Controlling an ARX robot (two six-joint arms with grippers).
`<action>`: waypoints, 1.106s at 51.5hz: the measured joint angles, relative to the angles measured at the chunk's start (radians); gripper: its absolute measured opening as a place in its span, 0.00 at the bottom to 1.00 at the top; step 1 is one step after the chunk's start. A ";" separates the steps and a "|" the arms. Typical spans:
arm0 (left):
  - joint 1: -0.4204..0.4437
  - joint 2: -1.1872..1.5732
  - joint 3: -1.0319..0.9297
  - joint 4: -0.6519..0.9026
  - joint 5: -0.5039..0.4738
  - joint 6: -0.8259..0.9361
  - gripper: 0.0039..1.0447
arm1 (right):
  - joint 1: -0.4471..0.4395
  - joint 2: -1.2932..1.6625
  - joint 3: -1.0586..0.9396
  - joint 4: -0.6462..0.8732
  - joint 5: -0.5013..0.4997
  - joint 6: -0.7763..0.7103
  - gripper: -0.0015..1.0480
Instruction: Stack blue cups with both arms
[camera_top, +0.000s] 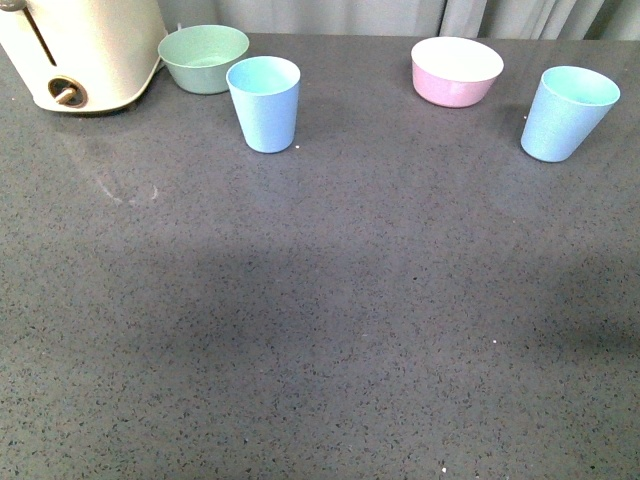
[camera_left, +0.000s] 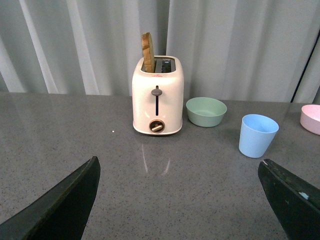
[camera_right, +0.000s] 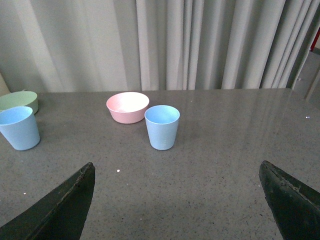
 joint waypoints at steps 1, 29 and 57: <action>0.000 0.000 0.000 0.000 0.000 0.000 0.92 | 0.000 0.000 0.000 0.000 0.000 0.000 0.91; 0.000 0.000 0.000 0.000 0.000 0.000 0.92 | 0.000 0.000 0.000 0.000 0.000 0.000 0.91; -0.100 0.972 0.476 -0.126 0.026 -0.161 0.92 | 0.000 0.000 0.000 0.000 0.000 0.000 0.91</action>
